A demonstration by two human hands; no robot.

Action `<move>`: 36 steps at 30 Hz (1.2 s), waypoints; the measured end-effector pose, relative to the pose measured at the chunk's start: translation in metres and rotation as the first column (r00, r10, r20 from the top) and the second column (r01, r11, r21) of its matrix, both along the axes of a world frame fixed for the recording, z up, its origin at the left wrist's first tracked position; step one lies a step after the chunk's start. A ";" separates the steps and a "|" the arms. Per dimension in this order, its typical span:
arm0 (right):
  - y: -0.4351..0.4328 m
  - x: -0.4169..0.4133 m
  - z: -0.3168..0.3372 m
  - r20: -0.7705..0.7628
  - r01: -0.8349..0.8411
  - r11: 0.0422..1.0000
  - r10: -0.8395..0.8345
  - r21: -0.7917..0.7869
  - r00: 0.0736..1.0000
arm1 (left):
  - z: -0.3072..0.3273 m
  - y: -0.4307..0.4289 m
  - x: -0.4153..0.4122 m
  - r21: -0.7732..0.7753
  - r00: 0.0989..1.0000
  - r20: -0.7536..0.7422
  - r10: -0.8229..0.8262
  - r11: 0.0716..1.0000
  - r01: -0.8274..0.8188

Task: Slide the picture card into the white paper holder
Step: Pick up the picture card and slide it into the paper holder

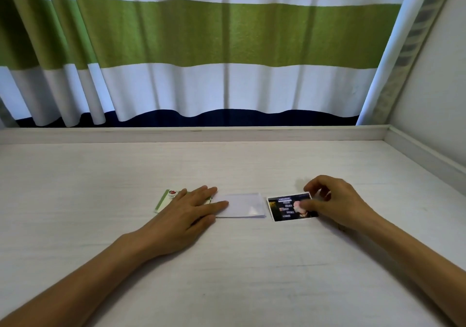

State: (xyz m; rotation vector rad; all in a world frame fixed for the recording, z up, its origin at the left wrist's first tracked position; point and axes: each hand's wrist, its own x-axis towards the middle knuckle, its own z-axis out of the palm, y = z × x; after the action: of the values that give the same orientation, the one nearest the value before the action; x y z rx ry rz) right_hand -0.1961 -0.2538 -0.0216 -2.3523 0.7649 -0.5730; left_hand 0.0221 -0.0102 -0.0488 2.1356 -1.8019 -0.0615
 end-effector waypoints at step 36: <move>0.002 0.018 0.033 0.166 0.010 0.921 -0.081 0.389 0.983 | -0.002 -0.002 0.000 -0.034 0.998 -0.054 0.014 0.999 -0.016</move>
State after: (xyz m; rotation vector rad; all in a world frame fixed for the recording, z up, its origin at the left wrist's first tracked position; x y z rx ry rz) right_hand -0.1783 -0.2517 0.0118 -1.8965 0.7725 -0.5837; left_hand 0.0217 -0.0118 -0.0505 2.1028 -1.7438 -0.0829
